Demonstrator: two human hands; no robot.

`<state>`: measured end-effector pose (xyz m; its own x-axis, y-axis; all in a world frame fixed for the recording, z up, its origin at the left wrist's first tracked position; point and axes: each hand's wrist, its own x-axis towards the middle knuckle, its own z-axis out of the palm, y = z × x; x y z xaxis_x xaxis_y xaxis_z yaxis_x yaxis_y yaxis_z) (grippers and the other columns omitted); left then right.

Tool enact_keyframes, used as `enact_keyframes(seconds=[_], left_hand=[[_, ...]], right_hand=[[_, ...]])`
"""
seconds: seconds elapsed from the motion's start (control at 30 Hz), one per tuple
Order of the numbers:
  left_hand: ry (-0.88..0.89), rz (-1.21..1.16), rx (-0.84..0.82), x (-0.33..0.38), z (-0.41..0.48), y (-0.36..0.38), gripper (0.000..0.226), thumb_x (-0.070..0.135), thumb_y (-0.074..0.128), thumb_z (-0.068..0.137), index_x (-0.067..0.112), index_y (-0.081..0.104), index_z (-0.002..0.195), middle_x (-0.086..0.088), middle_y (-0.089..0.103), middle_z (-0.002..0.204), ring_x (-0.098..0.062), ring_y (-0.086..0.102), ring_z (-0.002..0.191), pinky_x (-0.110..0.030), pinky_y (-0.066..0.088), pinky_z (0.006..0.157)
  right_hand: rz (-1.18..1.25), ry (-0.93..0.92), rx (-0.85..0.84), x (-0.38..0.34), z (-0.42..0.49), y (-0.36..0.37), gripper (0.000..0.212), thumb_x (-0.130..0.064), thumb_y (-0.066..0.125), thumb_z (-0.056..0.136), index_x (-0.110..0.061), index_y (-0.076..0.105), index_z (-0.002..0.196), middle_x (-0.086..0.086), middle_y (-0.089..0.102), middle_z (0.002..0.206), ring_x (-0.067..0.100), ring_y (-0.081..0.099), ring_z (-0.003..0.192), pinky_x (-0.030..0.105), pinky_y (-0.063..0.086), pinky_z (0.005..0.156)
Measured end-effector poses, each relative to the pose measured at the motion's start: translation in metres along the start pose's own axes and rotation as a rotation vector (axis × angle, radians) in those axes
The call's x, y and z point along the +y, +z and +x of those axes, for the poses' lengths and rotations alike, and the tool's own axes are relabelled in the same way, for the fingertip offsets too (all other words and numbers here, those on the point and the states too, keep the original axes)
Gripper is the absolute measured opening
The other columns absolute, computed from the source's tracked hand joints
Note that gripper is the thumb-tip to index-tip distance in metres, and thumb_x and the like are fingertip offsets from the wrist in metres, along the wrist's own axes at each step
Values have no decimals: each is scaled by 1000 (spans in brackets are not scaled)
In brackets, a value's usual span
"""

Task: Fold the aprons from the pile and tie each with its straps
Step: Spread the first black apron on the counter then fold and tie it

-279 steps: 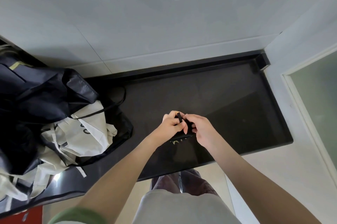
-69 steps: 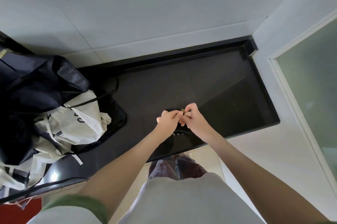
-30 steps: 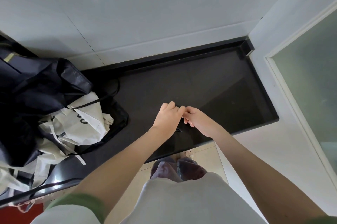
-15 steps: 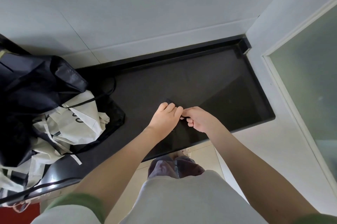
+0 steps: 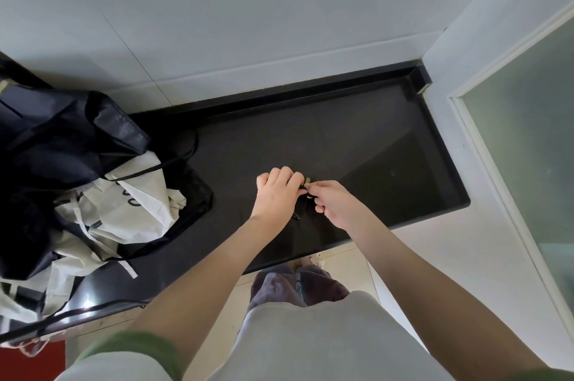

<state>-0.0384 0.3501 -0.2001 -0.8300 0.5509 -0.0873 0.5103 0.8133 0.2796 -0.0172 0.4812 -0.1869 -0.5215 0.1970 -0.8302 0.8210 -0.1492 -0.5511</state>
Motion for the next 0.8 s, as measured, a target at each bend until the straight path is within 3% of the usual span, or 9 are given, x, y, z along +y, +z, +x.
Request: enact_keyframes(seconds=[0.1, 0.17, 0.27, 0.43, 0.53, 0.63, 0.7, 0.8], left_hand=[[60, 46, -70, -2, 5, 1, 25, 25, 34, 105, 22, 47, 127, 3, 45, 127, -19, 39, 118, -30, 25, 101], [82, 26, -112, -3, 8, 1, 22, 28, 33, 106, 21, 47, 121, 4, 46, 123, -17, 40, 114, -30, 27, 98], [15, -78, -228, -6, 10, 0, 16, 29, 38, 104, 19, 50, 110, 3, 49, 115, -16, 41, 107, -29, 29, 94], [-155, -352, -304, -13, 6, -5, 10, 21, 47, 101, 18, 47, 91, 0, 49, 104, -18, 43, 99, -34, 37, 94], [-33, -195, -212, -14, 6, -4, 13, 27, 42, 102, 17, 51, 103, 0, 51, 110, -16, 43, 100, -30, 37, 91], [103, -29, -109, -1, 1, -2, 35, 38, 42, 101, 14, 49, 127, -4, 47, 131, -21, 45, 117, -32, 39, 100], [132, 9, -143, 4, -2, 2, 56, 46, 51, 95, 14, 41, 140, -8, 33, 151, -27, 35, 135, -37, 31, 111], [74, 118, -186, 1, 2, -3, 71, 42, 57, 93, 14, 23, 149, -11, 13, 159, -29, 27, 141, -38, 31, 113]], right_hand=[[48, -5, 92, 2, 0, 3, 14, -14, 51, 99, -8, 62, 94, 4, 57, 79, 8, 46, 60, 18, 36, 51], [79, -16, 220, 8, 6, 4, 10, -14, 53, 98, -12, 62, 96, 7, 64, 94, 12, 55, 74, 23, 43, 61], [59, -24, 370, 13, 14, 1, 16, -16, 52, 98, -8, 63, 108, 9, 60, 107, 20, 53, 91, 31, 42, 79], [42, -13, 371, 13, 18, 4, 18, -16, 50, 99, -7, 58, 113, 5, 53, 102, 20, 50, 95, 31, 40, 82], [46, 13, 377, 6, 19, 5, 18, -16, 50, 98, -2, 58, 107, 9, 59, 98, 24, 55, 91, 34, 46, 80], [152, 38, 315, -7, 16, -4, 14, -9, 47, 98, 1, 57, 98, 17, 63, 94, 28, 64, 86, 38, 56, 73], [217, 45, 222, -18, 6, -11, 10, -7, 46, 100, -2, 54, 100, 16, 64, 94, 25, 66, 84, 35, 56, 66], [266, 6, 133, -30, -8, -16, 13, -9, 45, 101, -2, 52, 110, 17, 63, 106, 25, 65, 94, 36, 55, 79]])
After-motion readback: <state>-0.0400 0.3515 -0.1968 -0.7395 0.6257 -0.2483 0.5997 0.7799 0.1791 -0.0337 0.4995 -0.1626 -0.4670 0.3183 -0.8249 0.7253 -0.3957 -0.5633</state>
